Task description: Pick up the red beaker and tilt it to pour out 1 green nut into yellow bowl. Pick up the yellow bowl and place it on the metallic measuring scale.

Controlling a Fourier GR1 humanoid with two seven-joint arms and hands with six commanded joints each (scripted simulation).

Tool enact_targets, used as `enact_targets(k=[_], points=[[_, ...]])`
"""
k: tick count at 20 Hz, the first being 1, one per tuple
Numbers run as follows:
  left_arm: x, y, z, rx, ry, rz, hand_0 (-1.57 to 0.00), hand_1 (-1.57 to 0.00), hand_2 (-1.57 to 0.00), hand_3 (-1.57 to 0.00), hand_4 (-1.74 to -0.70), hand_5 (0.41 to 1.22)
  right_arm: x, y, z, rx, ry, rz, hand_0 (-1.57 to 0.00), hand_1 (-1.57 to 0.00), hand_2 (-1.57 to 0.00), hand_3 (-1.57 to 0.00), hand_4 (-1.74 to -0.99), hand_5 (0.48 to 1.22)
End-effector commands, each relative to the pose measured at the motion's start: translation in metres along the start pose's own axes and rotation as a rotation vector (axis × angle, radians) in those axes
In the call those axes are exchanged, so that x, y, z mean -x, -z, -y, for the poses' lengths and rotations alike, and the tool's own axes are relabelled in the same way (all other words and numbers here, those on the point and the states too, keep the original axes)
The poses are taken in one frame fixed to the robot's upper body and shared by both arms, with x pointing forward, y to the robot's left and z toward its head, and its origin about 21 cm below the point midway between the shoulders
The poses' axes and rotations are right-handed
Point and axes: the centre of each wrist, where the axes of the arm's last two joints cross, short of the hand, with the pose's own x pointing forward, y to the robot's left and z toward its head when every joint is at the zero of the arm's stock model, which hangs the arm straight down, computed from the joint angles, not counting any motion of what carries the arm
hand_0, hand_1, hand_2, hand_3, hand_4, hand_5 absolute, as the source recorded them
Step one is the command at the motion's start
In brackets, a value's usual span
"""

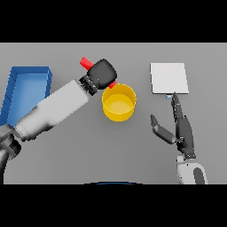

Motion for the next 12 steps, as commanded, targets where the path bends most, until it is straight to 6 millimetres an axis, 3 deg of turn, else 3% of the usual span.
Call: enact_targets(k=[1,12], points=[[-0.002,0.002,-0.002,0.015,0.039,0.003,-1.57,-1.57,-1.57,-1.52,-1.73,1.220,0.000,0.002,0.001,0.008,-0.006,-0.010,0.00,0.00,0.00,0.00,-1.291,0.634],[-0.007,0.018,-0.024,0.095,0.406,0.041,-1.57,-1.57,-1.57,-1.57,-1.74,1.221,-0.003,0.003,-0.001,0.025,-0.068,-0.012,0.00,0.00,0.00,0.00,-1.236,0.582]])
